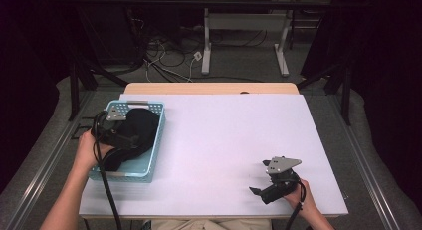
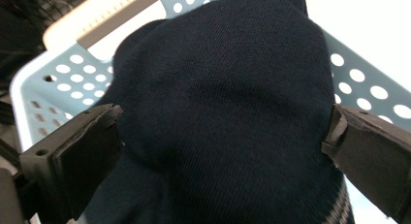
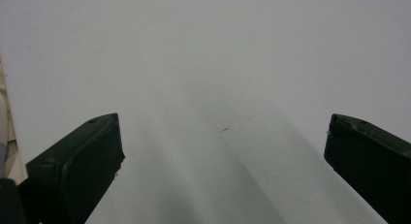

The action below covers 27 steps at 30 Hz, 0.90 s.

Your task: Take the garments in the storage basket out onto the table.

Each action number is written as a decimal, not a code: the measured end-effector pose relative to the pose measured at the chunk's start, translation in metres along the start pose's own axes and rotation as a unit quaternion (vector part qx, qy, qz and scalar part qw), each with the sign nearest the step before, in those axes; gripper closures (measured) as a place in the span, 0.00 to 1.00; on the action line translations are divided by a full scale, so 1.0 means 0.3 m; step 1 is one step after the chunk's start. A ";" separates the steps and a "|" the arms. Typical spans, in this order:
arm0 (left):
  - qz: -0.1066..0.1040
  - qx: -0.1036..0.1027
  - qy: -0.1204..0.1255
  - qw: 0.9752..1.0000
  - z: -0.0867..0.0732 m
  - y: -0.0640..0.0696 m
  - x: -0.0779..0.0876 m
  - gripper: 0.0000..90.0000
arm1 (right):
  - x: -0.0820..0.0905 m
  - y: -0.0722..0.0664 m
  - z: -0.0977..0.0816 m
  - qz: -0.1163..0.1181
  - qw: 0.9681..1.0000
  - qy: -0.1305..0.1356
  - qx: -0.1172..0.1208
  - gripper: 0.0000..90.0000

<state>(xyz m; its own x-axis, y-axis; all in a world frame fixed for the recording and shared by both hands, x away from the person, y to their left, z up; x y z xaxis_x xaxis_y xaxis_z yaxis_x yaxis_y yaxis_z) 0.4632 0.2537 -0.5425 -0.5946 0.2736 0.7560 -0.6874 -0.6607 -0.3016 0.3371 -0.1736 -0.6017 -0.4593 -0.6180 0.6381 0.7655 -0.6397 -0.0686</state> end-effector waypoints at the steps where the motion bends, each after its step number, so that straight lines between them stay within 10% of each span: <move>1: -0.009 0.007 -0.004 1.000 0.000 0.001 -0.015 0.00 | 0.000 -0.001 -0.002 0.000 1.000 -0.002 -0.001 0.00; 27: -0.063 0.001 -0.105 0.992 -0.075 0.061 -0.130 0.00 | -0.002 -0.006 -0.005 0.007 1.000 -0.006 0.003 0.00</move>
<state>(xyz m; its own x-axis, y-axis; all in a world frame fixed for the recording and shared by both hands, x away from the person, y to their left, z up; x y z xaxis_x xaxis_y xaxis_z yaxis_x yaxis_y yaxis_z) 0.4644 0.2467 -0.5906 -0.4037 0.2019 0.8923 -0.7496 -0.6322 -0.1961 0.3354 -0.1727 -0.6031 -0.4439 -0.6212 0.6459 0.7746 -0.6283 -0.0720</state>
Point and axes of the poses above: each handheld gripper's, and its own axes: x roughly backward along the jaws, z roughly out of its top, y roughly to its right, the point moved 10 cm from there along -x, roughly forward along the jaws, and after that the axes turned 10 degrees about -x, right-handed, at the moved point
